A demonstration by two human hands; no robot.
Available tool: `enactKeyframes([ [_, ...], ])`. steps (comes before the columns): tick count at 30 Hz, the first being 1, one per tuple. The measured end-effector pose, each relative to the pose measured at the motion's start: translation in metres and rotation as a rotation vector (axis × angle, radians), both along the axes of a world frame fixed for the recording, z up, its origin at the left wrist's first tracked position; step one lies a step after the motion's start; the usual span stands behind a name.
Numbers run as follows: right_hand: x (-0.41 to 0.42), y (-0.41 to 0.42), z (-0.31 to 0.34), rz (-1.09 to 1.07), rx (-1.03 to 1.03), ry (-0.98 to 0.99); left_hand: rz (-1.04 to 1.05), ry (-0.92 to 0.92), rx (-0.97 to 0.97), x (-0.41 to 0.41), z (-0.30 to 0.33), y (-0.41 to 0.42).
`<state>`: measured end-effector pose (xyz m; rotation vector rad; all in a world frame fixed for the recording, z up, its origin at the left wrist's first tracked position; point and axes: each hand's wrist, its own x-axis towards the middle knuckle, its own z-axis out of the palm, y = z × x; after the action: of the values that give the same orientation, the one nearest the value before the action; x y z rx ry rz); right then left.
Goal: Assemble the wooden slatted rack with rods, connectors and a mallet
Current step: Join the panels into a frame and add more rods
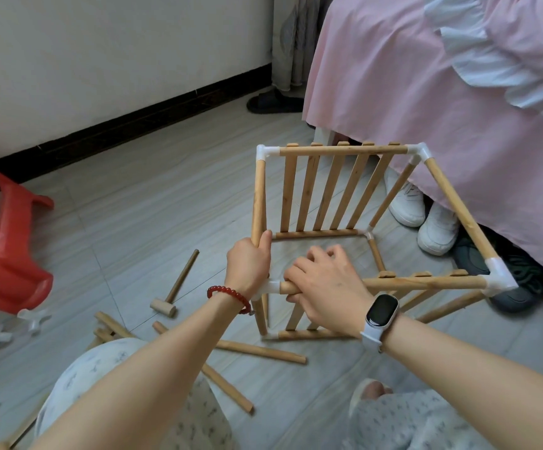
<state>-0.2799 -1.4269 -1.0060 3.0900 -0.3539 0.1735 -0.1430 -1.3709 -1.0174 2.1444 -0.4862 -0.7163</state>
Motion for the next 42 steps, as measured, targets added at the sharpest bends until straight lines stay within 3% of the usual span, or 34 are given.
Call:
enactKeyframes([
  [6, -0.003, 0.004, -0.005, -0.008, 0.234, -0.054, 0.012, 0.03, -0.023, 0.0, -0.003, 0.002],
  [17, 0.003, 0.005, -0.009, 0.075, 0.106, -0.14, 0.015, 0.031, -0.028, 0.0, -0.005, 0.001],
  [20, 0.004, 0.005, -0.002, 0.027, 0.184, -0.101, 0.021, 0.034, -0.036, 0.0, -0.003, -0.001],
  [23, 0.008, 0.002, 0.008, -0.101, 0.393, 0.073, 0.034, 0.004, -0.024, -0.003, -0.002, -0.002],
  [26, 0.012, 0.002, 0.015, -0.139, 0.463, 0.217, 0.041, -0.051, 0.032, -0.005, -0.001, -0.002],
  [33, 0.014, 0.005, 0.019, -0.222, 0.583, 0.25, 0.017, -0.085, 0.047, -0.006, -0.002, -0.001],
  [42, 0.014, 0.004, 0.018, -0.222, 0.585, 0.236, 0.004, -0.151, 0.13, -0.011, 0.002, -0.003],
])
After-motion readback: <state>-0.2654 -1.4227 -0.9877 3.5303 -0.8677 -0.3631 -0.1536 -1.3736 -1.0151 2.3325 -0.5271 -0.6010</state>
